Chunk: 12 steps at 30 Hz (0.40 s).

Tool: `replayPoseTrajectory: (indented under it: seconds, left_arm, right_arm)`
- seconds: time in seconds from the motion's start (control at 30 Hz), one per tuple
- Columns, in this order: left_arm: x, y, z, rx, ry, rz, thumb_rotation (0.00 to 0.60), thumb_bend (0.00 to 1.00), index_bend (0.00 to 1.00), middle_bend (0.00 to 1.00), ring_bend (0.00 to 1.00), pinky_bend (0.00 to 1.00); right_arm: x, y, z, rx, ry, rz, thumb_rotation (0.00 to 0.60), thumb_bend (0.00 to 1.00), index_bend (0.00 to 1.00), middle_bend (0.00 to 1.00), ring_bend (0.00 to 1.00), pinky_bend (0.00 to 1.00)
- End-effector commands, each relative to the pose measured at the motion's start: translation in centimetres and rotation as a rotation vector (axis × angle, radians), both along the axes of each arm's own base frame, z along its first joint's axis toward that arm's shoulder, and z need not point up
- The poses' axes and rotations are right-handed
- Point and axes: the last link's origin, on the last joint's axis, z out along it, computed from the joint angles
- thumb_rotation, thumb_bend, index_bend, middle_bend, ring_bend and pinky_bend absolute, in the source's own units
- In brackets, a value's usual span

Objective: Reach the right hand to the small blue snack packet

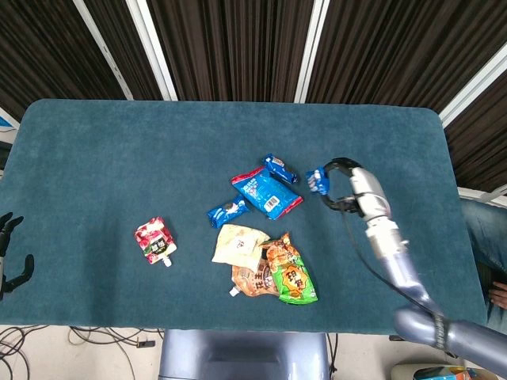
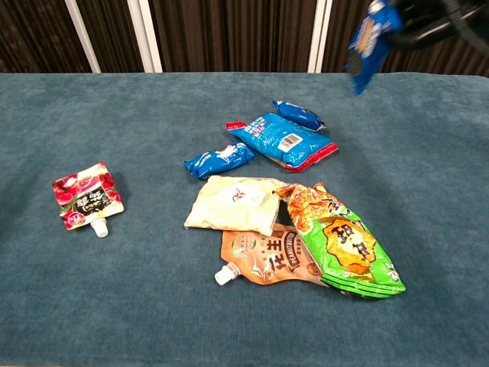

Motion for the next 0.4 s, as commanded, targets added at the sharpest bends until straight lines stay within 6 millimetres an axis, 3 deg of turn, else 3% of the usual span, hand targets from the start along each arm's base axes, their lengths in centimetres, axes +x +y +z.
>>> replayPoseTrajectory:
  seconds: [0.03,0.4]
  left_arm:
    - [0.1,0.0,0.0,0.001,0.001,-0.001,0.600,0.47,0.11,0.04,0.12,0.07]
    - [0.1,-0.2,-0.1,0.004,0.006,-0.001,0.600,0.47,0.11,0.04,0.12,0.07]
  right_arm:
    - [-0.5,2.2,3.1,0.039,-0.132,-0.003,0.600,0.40,0.44,0.38,0.21,0.17]
    - [-0.9,3.9,6.2,0.089,-0.256,0.055,0.600,0.40,0.44,0.38,0.22,0.17]
